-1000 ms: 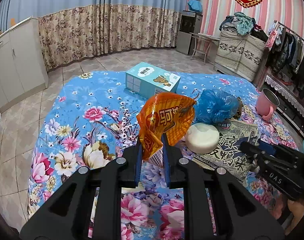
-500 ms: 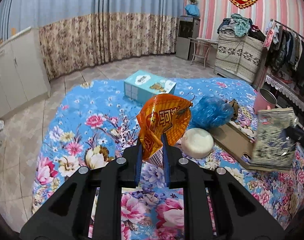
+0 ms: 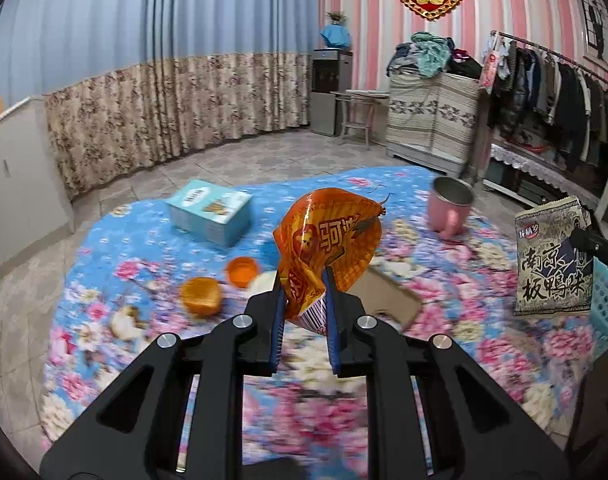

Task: Collect trash
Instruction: 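Carry both items over the blue basket and open the left gripper to drop the chips bag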

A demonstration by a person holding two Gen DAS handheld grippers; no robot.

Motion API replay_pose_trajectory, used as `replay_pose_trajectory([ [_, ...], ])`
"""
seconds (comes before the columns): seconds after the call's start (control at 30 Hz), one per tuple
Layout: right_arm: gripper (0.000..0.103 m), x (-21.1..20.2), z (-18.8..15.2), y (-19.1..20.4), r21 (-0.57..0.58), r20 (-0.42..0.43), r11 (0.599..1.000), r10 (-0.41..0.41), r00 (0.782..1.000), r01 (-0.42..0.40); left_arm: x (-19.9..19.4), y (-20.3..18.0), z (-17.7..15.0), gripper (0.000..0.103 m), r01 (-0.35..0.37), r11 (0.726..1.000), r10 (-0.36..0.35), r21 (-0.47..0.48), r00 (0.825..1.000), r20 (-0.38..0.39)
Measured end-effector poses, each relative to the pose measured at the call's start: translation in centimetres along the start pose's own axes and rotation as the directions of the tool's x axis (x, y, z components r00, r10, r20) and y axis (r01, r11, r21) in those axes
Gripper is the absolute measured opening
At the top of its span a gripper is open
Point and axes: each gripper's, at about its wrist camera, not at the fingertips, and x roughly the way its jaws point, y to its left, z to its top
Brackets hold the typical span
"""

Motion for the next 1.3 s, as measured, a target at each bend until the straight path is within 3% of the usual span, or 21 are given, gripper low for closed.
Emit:
replay_pose_trajectory([
  [0.1, 0.006, -1.7, 0.3, -2.4, 0.029, 0.032, 0.999, -0.037, 0.999, 0.036, 0.4, -2.2, 0.4, 0.016, 0.053, 0.998, -0.053, -0.022, 0.998, -0.014],
  [0.23, 0.006, -4.3, 0.7, -6.0, 0.044, 0.072, 0.992, -0.121, 0.990, 0.118, 0.6, -6.7, 1.3, 0.016, 0.092, 0.995, -0.092, 0.024, 0.996, 0.014],
  [0.33, 0.006, -6.4, 0.7, -9.4, 0.079, 0.094, 0.979, -0.193, 0.977, 0.185, 0.3, -10.9, 2.0, 0.016, 0.139, 0.987, -0.143, 0.075, 0.988, 0.057],
  [0.47, 0.006, -9.1, 0.4, -14.6, 0.142, 0.109, 0.950, -0.294, 0.949, 0.278, 0.6, -16.4, 2.4, 0.016, 0.218, 0.965, -0.228, 0.144, 0.972, 0.059],
  [0.67, 0.006, -11.9, -0.5, -20.0, 0.202, 0.109, 0.909, -0.391, 0.914, 0.364, 1.4, -25.3, 2.2, 0.016, 0.373, 0.895, -0.387, 0.245, 0.922, 0.010],
  [0.8, 0.005, -13.0, -0.7, -22.4, 0.208, 0.110, 0.883, -0.449, 0.887, 0.421, 1.6, -30.4, 1.6, 0.016, 0.438, 0.840, -0.452, 0.319, 0.891, -0.035],
  [0.93, 0.006, -13.9, -0.8, -24.2, 0.231, 0.115, 0.868, -0.473, 0.873, 0.440, 1.7, -35.1, 0.2, 0.016, 0.500, 0.780, -0.507, 0.376, 0.857, -0.089],
  [1.13, 0.005, -13.6, -1.7, -26.2, 0.253, 0.097, 0.851, -0.495, 0.863, 0.460, 1.6, -40.2, -2.5, 0.016, 0.532, 0.720, -0.538, 0.444, 0.833, -0.126],
  [1.23, 0.005, -13.3, -2.4, -27.1, 0.268, 0.080, 0.845, -0.499, 0.863, 0.463, 2.5, -41.5, -3.3, 0.016, 0.560, 0.709, -0.548, 0.429, 0.820, -0.166],
  [1.3, 0.005, -13.4, -2.9, -27.5, 0.276, 0.073, 0.840, -0.502, 0.861, 0.467, 3.3, -42.6, -3.5, 0.016, 0.554, 0.710, -0.536, 0.435, 0.826, -0.178],
])
